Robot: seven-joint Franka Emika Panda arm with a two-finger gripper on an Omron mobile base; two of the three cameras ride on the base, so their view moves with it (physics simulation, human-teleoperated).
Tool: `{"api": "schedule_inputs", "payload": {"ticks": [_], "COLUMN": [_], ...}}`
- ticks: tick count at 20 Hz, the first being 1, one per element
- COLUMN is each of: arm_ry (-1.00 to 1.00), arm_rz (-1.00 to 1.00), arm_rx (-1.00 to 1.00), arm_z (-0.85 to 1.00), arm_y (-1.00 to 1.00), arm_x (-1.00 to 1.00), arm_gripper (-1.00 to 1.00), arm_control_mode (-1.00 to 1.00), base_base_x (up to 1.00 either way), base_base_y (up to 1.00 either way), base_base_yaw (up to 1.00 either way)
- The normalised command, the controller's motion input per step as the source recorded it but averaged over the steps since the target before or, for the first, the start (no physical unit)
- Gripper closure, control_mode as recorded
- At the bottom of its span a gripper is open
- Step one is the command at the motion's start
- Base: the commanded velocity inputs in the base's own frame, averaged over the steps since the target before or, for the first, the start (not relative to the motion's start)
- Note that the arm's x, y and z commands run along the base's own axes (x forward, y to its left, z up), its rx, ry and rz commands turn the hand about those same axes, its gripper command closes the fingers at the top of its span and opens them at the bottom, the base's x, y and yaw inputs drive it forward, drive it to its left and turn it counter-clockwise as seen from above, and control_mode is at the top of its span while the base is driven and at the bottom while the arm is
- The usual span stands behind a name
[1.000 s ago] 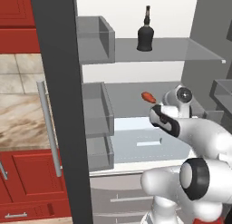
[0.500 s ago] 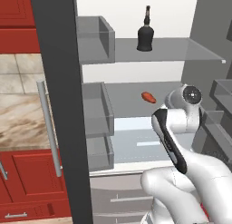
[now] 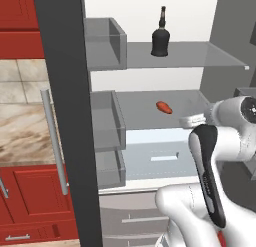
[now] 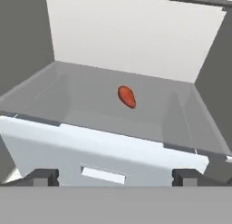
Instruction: Place the liquors on the top shelf of the fridge to keep them out of children's reach, and place the sweet potato on lower shelves for easy access.
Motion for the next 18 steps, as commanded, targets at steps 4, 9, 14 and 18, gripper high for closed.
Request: {"api": "schedule_inputs", "payload": {"ticks": [4, 9, 14, 18], "arm_ry": [0.00, 0.08, 0.04, 0.00], "arm_rz": [-0.30, -0.25, -0.07, 0.00], "arm_rx": [0.33, 0.21, 0.17, 0.03], "arm_z": [0.64, 0.67, 0.37, 0.00], "arm_y": [0.14, 0.15, -0.05, -0.02], "arm_x": [-1.00, -0.96, -0.78, -0.56], "arm_gripper": [-1.00, -1.00, -1.00, -1.00], "arm_control_mode": [-1.00, -1.00, -1.00, -1.00], "base_base_x": [0.00, 0.00, 0.00, 0.00], "base_base_y": [0.00, 0.00, 0.00, 0.00], "base_base_yaw": [0.00, 0.00, 0.00, 0.00]}}
